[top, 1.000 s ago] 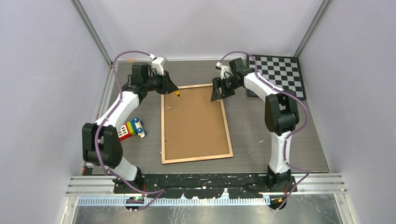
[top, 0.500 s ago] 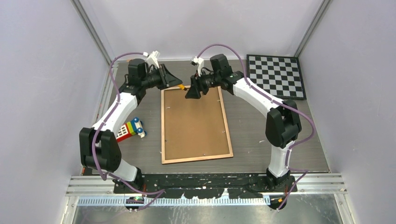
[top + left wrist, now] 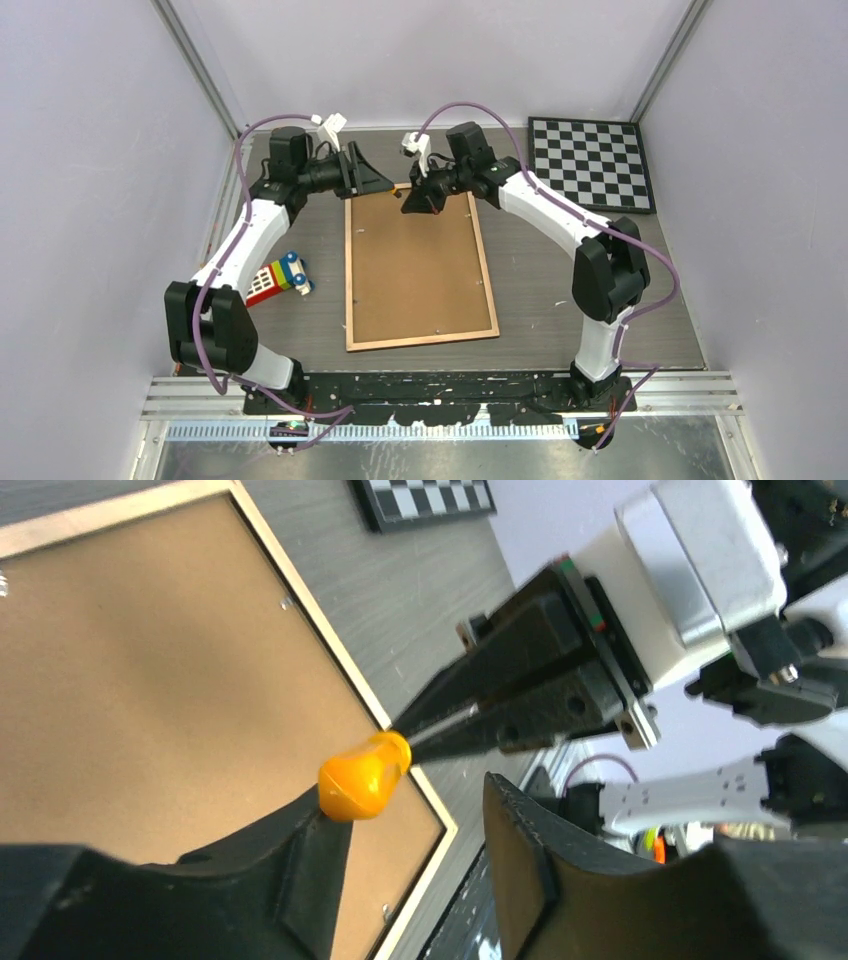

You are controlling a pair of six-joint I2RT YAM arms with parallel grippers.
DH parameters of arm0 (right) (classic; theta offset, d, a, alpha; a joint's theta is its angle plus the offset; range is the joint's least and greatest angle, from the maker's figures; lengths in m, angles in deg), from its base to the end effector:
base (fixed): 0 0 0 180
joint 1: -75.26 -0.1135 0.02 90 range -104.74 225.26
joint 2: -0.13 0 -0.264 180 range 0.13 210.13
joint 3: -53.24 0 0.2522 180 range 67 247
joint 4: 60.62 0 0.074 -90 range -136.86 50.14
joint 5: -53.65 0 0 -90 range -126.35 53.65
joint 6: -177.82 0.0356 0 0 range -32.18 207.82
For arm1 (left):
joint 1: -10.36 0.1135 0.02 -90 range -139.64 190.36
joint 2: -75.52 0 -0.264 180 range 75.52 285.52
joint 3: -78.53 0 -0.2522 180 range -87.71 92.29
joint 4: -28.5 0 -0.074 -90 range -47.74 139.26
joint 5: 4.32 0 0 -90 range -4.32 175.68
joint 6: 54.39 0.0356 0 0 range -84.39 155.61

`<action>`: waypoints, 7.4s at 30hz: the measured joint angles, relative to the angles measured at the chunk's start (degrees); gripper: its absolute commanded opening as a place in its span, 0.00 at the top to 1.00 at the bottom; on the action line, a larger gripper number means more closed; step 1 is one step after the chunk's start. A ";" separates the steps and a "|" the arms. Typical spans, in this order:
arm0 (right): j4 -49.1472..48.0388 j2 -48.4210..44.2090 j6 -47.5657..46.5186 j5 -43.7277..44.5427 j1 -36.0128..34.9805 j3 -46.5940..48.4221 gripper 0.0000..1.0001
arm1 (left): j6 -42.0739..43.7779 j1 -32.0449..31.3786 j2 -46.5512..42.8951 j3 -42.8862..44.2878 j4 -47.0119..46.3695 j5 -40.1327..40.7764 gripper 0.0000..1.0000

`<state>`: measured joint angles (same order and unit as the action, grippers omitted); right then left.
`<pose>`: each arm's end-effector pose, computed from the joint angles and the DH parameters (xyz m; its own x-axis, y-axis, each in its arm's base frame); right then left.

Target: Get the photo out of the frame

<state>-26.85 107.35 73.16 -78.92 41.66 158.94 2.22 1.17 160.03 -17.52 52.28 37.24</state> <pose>0.3466 0.2592 0.3011 -0.2460 -0.3872 -0.8886 -0.9610 0.2169 0.1715 0.3273 -0.0799 0.3336 -0.7684 -0.2455 -0.5910 0.4265 0.4921 -0.7589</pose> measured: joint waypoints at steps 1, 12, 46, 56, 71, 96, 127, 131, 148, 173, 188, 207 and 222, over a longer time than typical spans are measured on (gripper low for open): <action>0.35 -0.28 -1.09 0.48 0.09 -0.24 0.99 | 0.92 -0.13 -0.02 0.37 1.55 -1.22 0.43; 3.89 -2.69 -10.80 2.95 -0.09 -2.80 0.99 | 5.40 -0.44 1.86 4.79 12.63 -5.75 0.46; 5.84 -5.73 -12.76 5.55 -2.45 -6.62 0.27 | 21.29 -1.51 -2.32 3.34 26.40 -1.77 1.00; 11.85 -7.78 -10.08 9.38 1.22 -14.53 0.26 | 57.77 -0.17 -17.40 -5.99 46.31 4.17 1.00; 17.22 -11.47 -14.93 8.04 -8.39 -25.77 0.25 | 51.32 10.58 -16.92 -11.10 41.44 6.84 1.00; -1.46 -18.27 -15.91 33.35 -24.22 -44.89 0.47 | 50.23 17.46 -28.41 -17.53 37.59 5.92 1.00; 9.22 -6.84 -16.04 37.11 -21.07 -29.62 0.69 | 74.60 9.94 -13.14 -15.87 33.16 17.51 1.00; 12.04 -5.77 -16.98 37.27 -21.44 -27.85 0.81 | 77.11 9.53 -11.56 -15.87 33.00 17.68 1.00; 14.45 -4.48 -18.10 37.40 -21.55 -25.92 0.94 | 81.24 5.55 -9.55 -15.85 31.61 18.62 1.00; 15.98 -3.69 -19.28 37.16 -21.55 -24.81 0.98 | 85.26 0.42 -8.37 -16.31 26.95 24.57 1.00; 16.00 -3.69 -19.56 37.13 -21.55 -24.81 0.98 | 80.85 -1.38 -8.00 -16.87 23.28 24.94 1.00; 16.00 -3.69 -19.54 37.11 -21.55 -24.81 0.98 | 76.46 -1.18 -8.79 -16.87 23.43 28.04 1.00; 15.98 -3.69 -19.54 37.11 -21.55 -24.81 0.97 | 77.35 -1.27 -8.79 -16.87 25.16 26.36 1.00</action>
<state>-10.87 103.66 53.62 -41.81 20.11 134.13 79.57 -0.10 151.24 -34.39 77.44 63.60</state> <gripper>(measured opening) 0.254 0.195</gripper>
